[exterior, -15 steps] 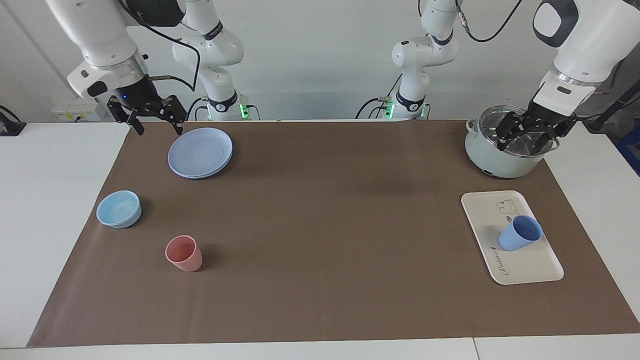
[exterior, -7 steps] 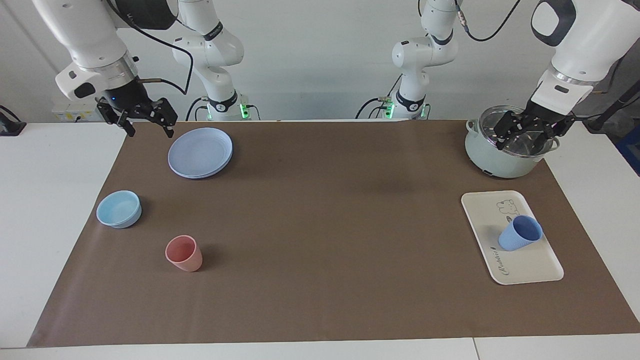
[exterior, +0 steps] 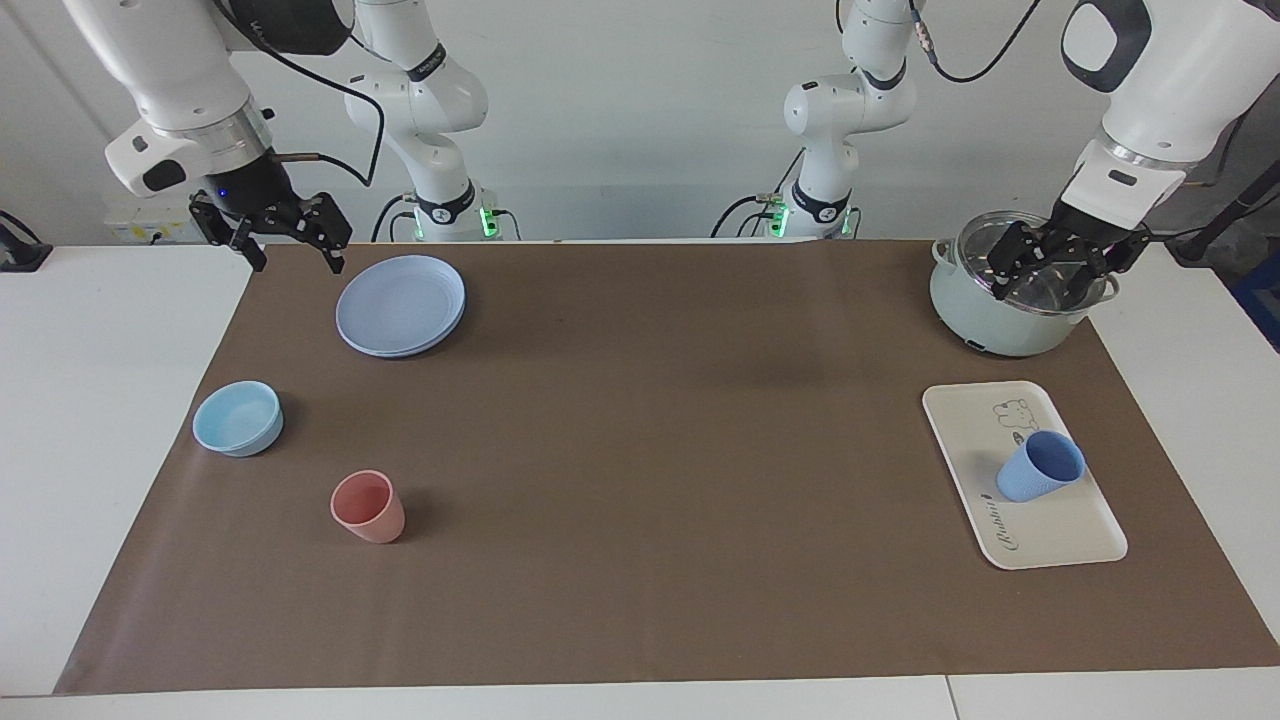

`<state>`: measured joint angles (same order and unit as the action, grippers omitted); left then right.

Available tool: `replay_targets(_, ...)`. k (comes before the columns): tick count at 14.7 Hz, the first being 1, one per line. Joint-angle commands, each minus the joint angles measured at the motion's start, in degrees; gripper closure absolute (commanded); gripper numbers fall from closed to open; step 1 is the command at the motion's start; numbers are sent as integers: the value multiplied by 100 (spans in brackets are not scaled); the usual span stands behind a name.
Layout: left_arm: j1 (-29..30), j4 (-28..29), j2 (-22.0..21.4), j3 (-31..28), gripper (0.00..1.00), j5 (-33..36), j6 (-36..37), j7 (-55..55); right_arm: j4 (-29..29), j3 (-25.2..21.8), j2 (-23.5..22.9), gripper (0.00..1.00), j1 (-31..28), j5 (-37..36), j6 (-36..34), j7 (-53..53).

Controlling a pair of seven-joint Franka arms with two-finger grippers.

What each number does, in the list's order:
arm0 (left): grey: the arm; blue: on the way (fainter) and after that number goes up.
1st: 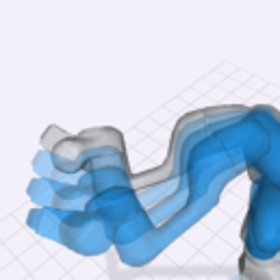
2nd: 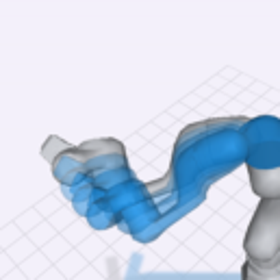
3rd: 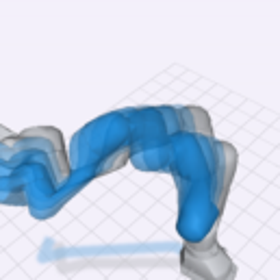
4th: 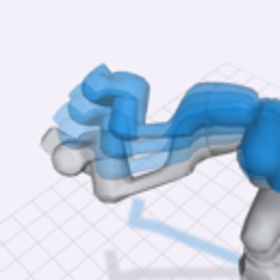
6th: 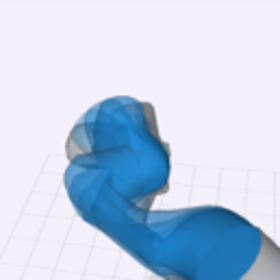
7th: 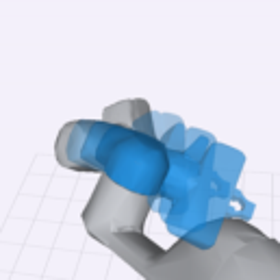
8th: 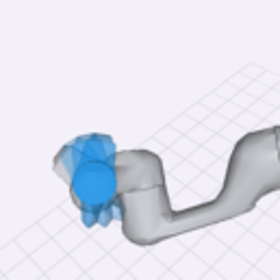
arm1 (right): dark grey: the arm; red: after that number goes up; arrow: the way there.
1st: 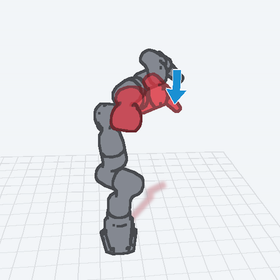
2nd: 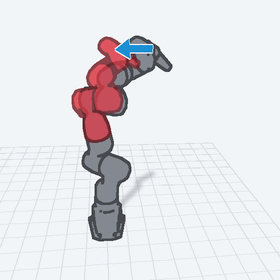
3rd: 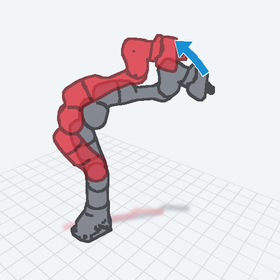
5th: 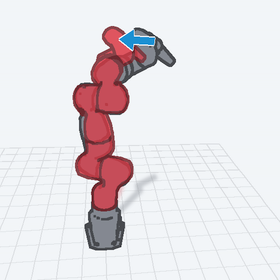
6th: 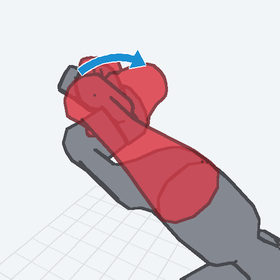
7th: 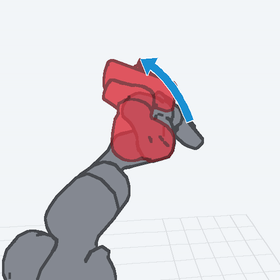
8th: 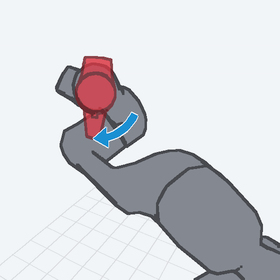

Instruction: Place cup on tray

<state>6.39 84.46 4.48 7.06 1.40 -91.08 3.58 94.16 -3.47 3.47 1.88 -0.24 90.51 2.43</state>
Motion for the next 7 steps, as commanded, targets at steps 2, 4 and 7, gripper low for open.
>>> replay_targets(2,-7,308,-237,-12,0,53,-112,64,-29,39,13,0,-30,-20,-77,-67)
replay_targets(4,-7,308,-237,-12,0,53,-112,55,-29,31,13,0,-30,-20,-77,-67)
replay_targets(7,-15,308,-237,-12,0,53,-130,2,6,31,22,0,-39,-20,-77,-67)
